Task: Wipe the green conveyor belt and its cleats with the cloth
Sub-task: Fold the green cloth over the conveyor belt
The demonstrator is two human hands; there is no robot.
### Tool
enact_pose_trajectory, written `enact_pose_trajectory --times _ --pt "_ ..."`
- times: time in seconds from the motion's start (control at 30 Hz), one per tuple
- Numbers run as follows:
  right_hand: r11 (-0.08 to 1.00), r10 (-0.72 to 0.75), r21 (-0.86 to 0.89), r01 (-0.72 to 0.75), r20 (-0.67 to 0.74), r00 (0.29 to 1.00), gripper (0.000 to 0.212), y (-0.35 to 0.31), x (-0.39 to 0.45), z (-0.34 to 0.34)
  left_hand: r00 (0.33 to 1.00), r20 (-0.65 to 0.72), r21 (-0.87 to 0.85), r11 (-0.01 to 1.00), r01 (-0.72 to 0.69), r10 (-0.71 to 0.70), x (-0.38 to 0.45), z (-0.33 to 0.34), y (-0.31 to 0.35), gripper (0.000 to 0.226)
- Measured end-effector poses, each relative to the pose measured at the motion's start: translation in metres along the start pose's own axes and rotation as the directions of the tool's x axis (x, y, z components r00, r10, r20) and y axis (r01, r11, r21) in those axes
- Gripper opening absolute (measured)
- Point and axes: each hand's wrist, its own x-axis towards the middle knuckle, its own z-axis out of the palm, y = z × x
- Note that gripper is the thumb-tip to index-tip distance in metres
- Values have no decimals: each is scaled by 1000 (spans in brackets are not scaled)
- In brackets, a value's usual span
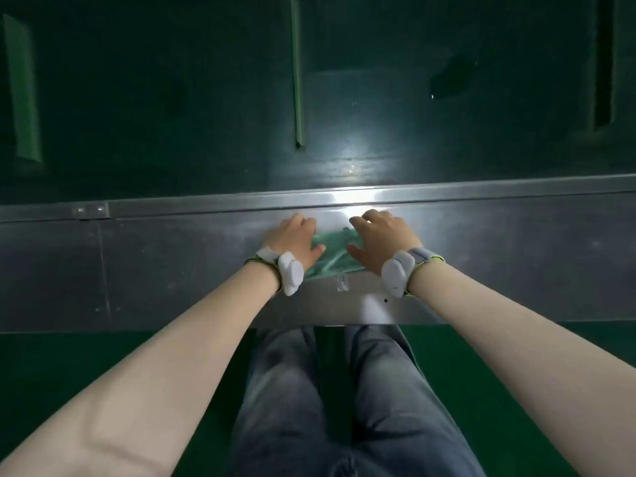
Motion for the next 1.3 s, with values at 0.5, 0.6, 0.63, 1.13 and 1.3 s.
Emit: enact_pose_trajectory --times 0.5,0.6,0.63,1.13,1.3 --pt "991 129 -47 -126 65 990 38 27 22 32 999 22 -249 968 28 -24 32 17 11 30" --pt "966 190 187 -180 -36 981 26 42 29 8 992 -86 -405 913 46 -88 41 -17 22 31" --pt "950 221 245 -195 -81 972 23 49 34 -1 987 -132 -442 897 26 -94 47 -29 27 30" --pt "926 279 343 -160 -332 901 28 135 115 -100 883 -452 -478 870 -123 -124 160 -145 75 22" --pt "906 320 379 -189 -321 891 25 153 150 -105 884 -450 -394 916 -69 -127 206 -158 70 28"
